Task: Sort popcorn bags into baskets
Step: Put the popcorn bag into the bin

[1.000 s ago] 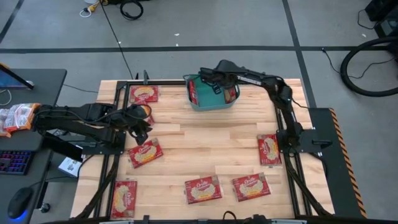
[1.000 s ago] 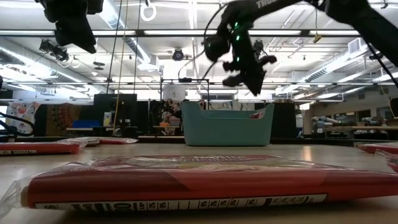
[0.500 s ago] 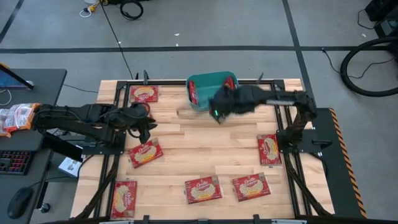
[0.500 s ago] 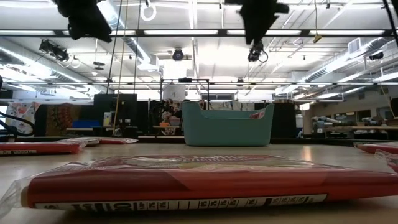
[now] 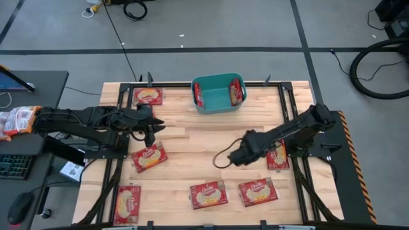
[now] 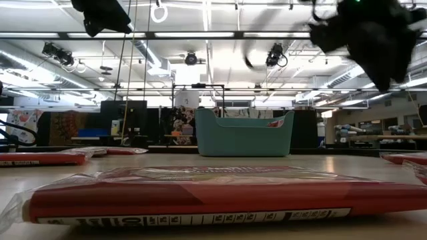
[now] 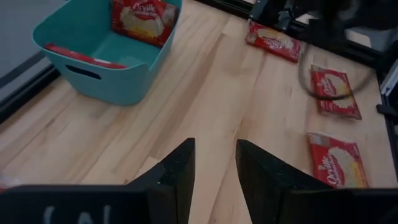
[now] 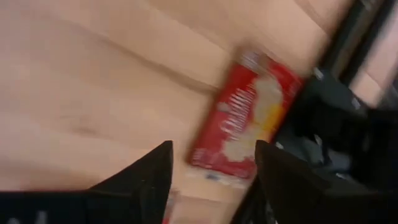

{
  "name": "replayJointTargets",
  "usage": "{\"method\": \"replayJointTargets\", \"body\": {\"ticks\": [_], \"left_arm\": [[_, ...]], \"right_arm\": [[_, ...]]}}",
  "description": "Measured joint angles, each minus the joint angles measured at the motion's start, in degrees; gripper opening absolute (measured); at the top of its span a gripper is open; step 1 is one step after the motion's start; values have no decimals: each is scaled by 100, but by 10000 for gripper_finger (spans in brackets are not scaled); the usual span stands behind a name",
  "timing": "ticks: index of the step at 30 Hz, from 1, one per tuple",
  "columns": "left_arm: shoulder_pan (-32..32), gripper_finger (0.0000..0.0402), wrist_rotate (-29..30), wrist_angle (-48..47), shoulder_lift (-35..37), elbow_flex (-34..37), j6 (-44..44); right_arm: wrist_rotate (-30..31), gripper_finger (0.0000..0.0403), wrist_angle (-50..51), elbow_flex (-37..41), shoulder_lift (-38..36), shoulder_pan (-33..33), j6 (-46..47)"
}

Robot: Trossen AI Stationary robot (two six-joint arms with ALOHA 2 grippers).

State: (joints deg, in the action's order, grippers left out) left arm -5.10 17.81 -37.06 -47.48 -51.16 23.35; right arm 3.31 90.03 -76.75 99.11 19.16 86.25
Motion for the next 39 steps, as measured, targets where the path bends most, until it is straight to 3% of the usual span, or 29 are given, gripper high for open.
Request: {"method": "replayJointTargets", "body": {"ticks": [5, 14, 22, 28, 34, 36, 39], "left_arm": [[0, 121, -219, 2, 0, 0, -196], [0, 121, -441, 7, 0, 0, 21], [-2, 121, -584, 7, 0, 0, 42], [0, 121, -617, 178, -13, 3, 47], [0, 121, -979, 960, -56, 4, -29], [-2, 121, -1091, 1088, -74, 4, -123], [0, 121, -1176, 1219, -171, 3, -152]], "right_arm": [[-359, 244, -261, 942, 0, 114, 519], [-793, 229, -1956, 2231, 2, 52, 677], [-915, 218, -2643, 2787, -14, 54, 564], [-725, 159, -2744, 2839, -13, 56, 150], [-677, 54, -2709, 2841, -2, 56, -471], [-600, 20, -2664, 2738, 6, 71, -998], [-21, 17, -2644, 2318, 32, 164, -2082]]}}
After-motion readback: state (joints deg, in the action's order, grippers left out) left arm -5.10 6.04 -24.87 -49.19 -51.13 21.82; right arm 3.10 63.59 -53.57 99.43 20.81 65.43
